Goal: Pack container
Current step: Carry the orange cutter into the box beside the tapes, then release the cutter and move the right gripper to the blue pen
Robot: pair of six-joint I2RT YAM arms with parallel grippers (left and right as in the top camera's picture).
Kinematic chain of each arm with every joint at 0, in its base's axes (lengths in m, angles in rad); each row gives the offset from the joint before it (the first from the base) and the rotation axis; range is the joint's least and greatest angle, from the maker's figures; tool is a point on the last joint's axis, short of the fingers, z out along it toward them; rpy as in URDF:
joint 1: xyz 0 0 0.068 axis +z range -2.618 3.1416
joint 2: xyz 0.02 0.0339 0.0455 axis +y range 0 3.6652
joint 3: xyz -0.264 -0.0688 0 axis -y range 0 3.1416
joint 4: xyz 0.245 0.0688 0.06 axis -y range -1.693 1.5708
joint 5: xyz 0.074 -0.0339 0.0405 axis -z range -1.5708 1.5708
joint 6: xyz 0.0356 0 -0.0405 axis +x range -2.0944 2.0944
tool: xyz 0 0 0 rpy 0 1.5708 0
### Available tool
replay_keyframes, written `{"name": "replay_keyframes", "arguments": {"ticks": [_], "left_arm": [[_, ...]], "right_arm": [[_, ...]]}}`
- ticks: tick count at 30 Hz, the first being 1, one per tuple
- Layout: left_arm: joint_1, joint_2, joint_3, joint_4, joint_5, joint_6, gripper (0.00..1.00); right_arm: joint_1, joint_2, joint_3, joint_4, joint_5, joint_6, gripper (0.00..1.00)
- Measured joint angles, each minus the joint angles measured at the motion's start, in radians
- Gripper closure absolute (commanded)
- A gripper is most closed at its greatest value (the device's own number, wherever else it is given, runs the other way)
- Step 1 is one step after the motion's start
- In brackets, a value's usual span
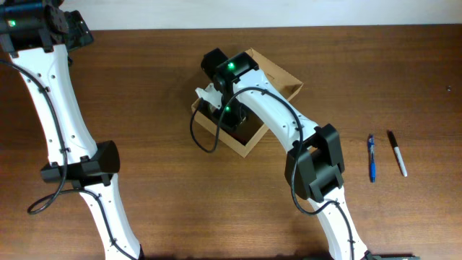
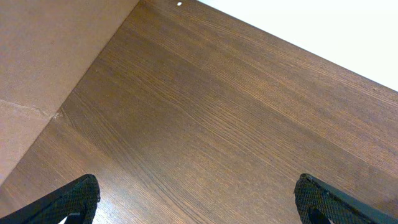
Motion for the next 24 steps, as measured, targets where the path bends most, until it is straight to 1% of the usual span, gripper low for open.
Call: {"name": "replay_keyframes", "arguments": {"ticks": [6, 11, 16, 18, 20, 22, 24], "left_arm": [[0.0, 0.0, 0.0, 0.0, 0.0, 0.0, 0.0], [0.0, 0.0, 0.0, 0.0, 0.0, 0.0, 0.0], [0.0, 0.0, 0.0, 0.0, 0.0, 0.0, 0.0], [0.0, 0.0, 0.0, 0.0, 0.0, 0.0, 0.0], [0.0, 0.0, 0.0, 0.0, 0.0, 0.0, 0.0], [0.0, 0.0, 0.0, 0.0, 0.0, 0.0, 0.0], [0.0, 0.0, 0.0, 0.0, 0.0, 0.0, 0.0]], "right_arm": [[0.0, -0.004, 0.068, -0.013, 0.03, 0.009, 0.5], [-0.002, -0.026, 0.07, -0.036, 0.074, 0.017, 0.5], [-0.033, -0.13, 0.07, -0.054, 0.15, 0.046, 0.49], [-0.074, -0.205, 0.07, -0.053, 0.174, 0.064, 0.49], [-0.147, -0.3, 0.07, -0.05, 0.194, 0.084, 0.49], [-0.243, -0.391, 0.068, -0.035, 0.206, 0.101, 0.49], [-0.37, -0.491, 0.048, -0.009, 0.219, 0.119, 0.49]]}}
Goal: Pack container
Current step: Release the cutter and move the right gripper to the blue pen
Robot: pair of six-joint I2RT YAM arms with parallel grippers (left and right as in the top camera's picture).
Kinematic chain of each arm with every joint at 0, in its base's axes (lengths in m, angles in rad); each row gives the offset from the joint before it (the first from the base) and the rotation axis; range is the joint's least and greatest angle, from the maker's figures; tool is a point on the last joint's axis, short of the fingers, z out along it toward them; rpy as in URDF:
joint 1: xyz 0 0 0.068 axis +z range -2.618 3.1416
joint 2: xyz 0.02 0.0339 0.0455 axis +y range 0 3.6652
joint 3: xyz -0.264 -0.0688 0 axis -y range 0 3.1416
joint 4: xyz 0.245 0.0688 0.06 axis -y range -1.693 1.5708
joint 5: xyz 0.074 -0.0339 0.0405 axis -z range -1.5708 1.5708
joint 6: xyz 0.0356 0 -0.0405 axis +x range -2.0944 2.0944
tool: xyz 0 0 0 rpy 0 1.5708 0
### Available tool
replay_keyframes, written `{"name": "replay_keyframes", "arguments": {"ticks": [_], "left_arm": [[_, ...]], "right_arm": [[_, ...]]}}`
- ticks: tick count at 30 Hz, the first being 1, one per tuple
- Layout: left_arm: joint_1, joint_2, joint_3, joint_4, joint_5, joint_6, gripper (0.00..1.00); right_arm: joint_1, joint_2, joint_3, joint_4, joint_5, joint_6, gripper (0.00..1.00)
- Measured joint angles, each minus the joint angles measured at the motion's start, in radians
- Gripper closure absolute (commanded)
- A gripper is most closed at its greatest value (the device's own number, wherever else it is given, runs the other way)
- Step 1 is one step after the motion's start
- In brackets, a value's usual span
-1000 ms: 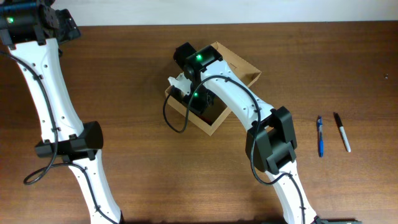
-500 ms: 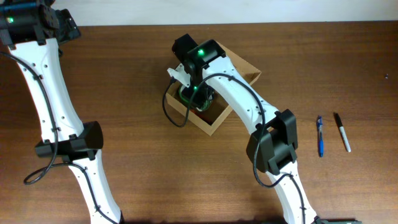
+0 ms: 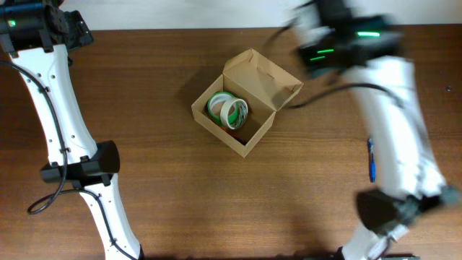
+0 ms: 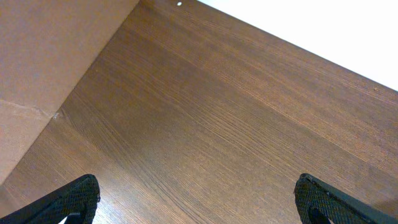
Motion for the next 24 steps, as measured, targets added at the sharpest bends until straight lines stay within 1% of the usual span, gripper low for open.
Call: {"name": "replay_keyframes", "arguments": {"ticks": [2, 4, 6, 8, 12, 15, 18, 24], "left_arm": [[0.0, 0.0, 0.0, 0.0, 0.0, 0.0, 0.0], [0.0, 0.0, 0.0, 0.0, 0.0, 0.0, 0.0], [0.0, 0.0, 0.0, 0.0, 0.0, 0.0, 0.0], [0.0, 0.0, 0.0, 0.0, 0.0, 0.0, 0.0], [0.0, 0.0, 0.0, 0.0, 0.0, 0.0, 0.0], [0.0, 0.0, 0.0, 0.0, 0.0, 0.0, 0.0], [0.0, 0.0, 0.0, 0.0, 0.0, 0.0, 0.0], [0.0, 0.0, 0.0, 0.0, 0.0, 0.0, 0.0]], "right_arm": [[-0.134, -0.103, -0.069, 0.037, -0.006, 0.013, 0.49], [-0.294, -0.216, -0.206, 0.104, -0.023, 0.023, 0.49], [-0.401, -0.293, -0.352, 0.178, -0.041, 0.022, 0.46], [-0.514, -0.343, -0.515, 0.248, -0.06, 0.013, 0.44], [-0.651, -0.336, -0.758, 0.332, -0.109, 0.005, 0.44], [-0.697, -0.292, -0.887, 0.352, -0.161, -0.006, 0.43], [-0.702, -0.252, -0.962, 0.364, -0.201, -0.013, 0.43], [-0.692, -0.196, -0.983, 0.363, -0.232, -0.037, 0.42]]}}
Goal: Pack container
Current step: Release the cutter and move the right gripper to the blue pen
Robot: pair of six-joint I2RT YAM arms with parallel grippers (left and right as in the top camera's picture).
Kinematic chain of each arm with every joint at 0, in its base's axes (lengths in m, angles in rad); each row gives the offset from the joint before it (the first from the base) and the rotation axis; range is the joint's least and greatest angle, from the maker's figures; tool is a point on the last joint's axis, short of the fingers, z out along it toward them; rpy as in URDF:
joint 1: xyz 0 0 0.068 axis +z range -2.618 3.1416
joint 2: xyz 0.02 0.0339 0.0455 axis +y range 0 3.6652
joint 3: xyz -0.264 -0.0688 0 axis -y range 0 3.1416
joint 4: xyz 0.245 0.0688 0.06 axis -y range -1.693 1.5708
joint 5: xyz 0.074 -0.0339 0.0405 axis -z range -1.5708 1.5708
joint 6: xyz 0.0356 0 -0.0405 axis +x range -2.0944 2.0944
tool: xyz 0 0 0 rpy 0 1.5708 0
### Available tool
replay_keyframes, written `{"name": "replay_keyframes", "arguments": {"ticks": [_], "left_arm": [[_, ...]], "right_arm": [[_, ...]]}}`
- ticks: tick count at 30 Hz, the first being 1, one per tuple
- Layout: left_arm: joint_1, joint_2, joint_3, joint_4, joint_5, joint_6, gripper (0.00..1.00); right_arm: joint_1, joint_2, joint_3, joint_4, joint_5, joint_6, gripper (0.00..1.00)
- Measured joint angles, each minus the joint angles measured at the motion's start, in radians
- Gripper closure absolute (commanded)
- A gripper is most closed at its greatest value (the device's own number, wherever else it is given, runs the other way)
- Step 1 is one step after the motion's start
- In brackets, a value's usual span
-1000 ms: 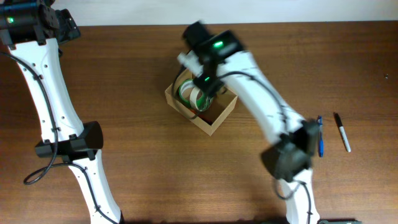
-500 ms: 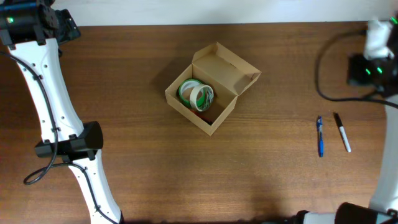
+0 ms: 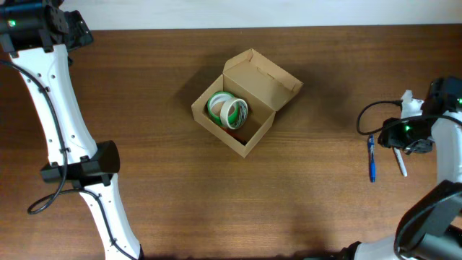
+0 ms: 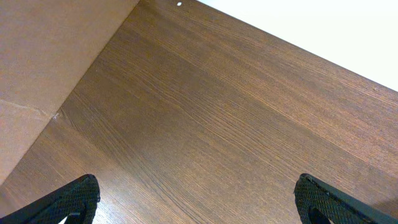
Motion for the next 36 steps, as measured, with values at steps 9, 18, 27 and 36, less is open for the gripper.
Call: {"name": "replay_keyframes", "arguments": {"ticks": [9, 18, 27, 36], "left_arm": [[0.0, 0.0, 0.0, 0.0, 0.0, 0.0, 0.0], [0.0, 0.0, 0.0, 0.0, 0.0, 0.0, 0.0], [0.0, 0.0, 0.0, 0.0, 0.0, 0.0, 0.0], [0.0, 0.0, 0.0, 0.0, 0.0, 0.0, 0.0]], "right_arm": [[0.016, 0.134, 0.0, -0.027, 0.002, -0.004, 0.4], [0.052, 0.181, 0.0, -0.042, 0.076, -0.004, 0.39], [0.053, 0.221, 0.0, -0.032, 0.123, 0.002, 0.4], [0.066, 0.279, 0.0, 0.04, 0.124, 0.082, 0.41]]}}
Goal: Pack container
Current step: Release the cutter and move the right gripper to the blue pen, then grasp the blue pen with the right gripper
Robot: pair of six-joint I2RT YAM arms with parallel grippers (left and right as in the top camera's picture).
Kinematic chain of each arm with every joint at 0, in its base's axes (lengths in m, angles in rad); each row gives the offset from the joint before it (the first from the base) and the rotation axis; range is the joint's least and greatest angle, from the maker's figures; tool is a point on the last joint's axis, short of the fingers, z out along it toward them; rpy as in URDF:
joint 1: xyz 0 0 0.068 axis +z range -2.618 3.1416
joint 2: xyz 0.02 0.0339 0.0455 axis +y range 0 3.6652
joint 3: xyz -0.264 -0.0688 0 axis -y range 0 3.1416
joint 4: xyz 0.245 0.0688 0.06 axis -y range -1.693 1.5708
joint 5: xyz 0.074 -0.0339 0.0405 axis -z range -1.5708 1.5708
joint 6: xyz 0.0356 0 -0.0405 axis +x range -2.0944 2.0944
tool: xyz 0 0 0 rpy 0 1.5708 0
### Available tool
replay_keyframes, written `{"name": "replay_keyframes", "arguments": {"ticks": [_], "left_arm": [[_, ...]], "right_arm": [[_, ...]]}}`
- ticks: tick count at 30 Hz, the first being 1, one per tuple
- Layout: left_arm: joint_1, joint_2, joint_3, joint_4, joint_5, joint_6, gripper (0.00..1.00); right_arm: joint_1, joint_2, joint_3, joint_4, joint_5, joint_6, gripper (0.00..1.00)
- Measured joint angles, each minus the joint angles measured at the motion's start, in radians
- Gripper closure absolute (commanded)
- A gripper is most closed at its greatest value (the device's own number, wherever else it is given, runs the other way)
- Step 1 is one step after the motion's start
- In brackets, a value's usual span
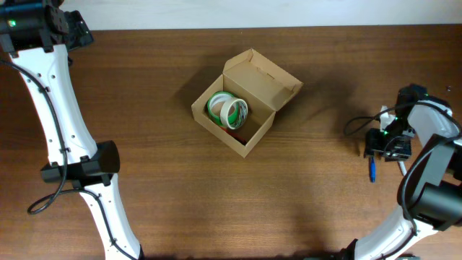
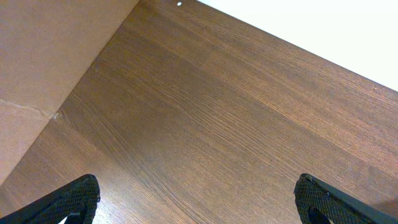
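An open cardboard box [image 1: 254, 137] stands mid-table with green and cream tape rolls [image 1: 228, 110] inside and its lid flap up at the back. A blue pen [image 1: 372, 172] lies at the right, its upper end covered by my right gripper [image 1: 387, 142], which sits low over the pens; its jaws are hidden from above. The black marker beside the pen is almost wholly hidden under that gripper. My left gripper [image 2: 199, 200] hangs open and empty over bare wood at the far left corner.
A brown cardboard surface [image 2: 43, 68] fills the left of the left wrist view. The table's back edge [image 2: 298, 43] runs close behind the left gripper. The left arm [image 1: 61, 123] stretches along the table's left side.
My right gripper has shifted a little left, from over the black marker to over the upper ends of both pens. The blue pen's top is now covered. The left arm is unchanged.
My right gripper was first down inside the box. Then it was up and to the right of the box, with tape rolls showing inside. After that it was at the pens on the right, and now it sits lower over them.
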Motion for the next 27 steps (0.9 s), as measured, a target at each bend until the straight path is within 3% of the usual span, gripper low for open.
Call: {"name": "replay_keyframes", "arguments": {"ticks": [5, 20, 27], "left_arm": [[0.0, 0.0, 0.0, 0.0, 0.0, 0.0, 0.0], [0.0, 0.0, 0.0, 0.0, 0.0, 0.0, 0.0], [0.0, 0.0, 0.0, 0.0, 0.0, 0.0, 0.0]], "right_arm": [[0.034, 0.023, 0.0, 0.042, 0.0, 0.039, 0.55], [0.041, 0.035, 0.003, 0.045, 0.003, 0.079, 0.55], [0.041, 0.035, 0.004, 0.039, 0.036, 0.019, 0.55]]}}
